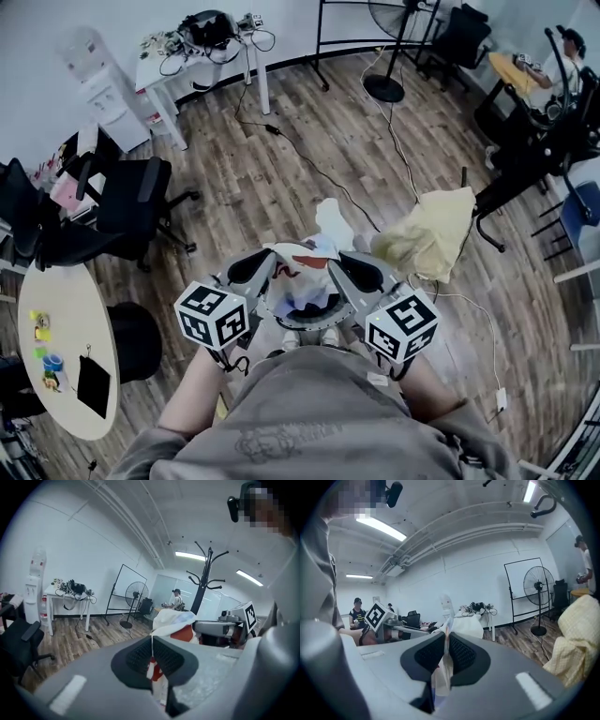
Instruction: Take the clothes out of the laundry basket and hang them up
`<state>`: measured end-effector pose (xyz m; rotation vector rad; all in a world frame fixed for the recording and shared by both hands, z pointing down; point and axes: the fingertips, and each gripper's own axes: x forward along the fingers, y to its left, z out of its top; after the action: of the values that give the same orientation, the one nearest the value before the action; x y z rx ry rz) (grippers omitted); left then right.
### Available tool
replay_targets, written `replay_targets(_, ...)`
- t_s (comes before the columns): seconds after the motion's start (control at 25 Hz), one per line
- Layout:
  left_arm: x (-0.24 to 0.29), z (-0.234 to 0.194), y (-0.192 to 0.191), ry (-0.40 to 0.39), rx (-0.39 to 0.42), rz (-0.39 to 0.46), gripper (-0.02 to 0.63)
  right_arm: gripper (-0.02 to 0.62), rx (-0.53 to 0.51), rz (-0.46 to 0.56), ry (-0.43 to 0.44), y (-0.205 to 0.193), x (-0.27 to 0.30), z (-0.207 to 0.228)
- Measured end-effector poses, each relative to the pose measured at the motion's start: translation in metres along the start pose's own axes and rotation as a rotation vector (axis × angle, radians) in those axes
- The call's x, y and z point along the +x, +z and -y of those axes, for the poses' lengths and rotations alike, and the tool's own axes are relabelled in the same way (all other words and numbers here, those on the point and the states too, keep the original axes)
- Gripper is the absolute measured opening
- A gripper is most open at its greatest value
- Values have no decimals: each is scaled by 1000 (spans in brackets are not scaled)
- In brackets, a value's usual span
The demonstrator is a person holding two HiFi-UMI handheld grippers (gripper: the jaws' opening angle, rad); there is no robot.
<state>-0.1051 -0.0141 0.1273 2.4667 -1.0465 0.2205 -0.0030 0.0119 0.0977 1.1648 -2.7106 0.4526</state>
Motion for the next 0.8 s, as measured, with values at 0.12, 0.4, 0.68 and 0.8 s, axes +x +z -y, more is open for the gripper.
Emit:
replay_targets(0.12, -3, 11, 17, -4, 33, 28, 12, 58, -38, 31, 18, 17, -9, -1)
replay_targets(0.4, -3, 22, 28, -32, 76, 34, 12, 58, -32, 64, -6, 25, -20, 0)
replay_targets(0.68, 12, 40, 28, -107, 86, 10, 12, 58, -22, 82, -34, 27, -41, 4)
replay_targets(0.8, 19, 61, 36, -163, 102, 21, 11, 58, -27, 90, -94, 30, -63, 14)
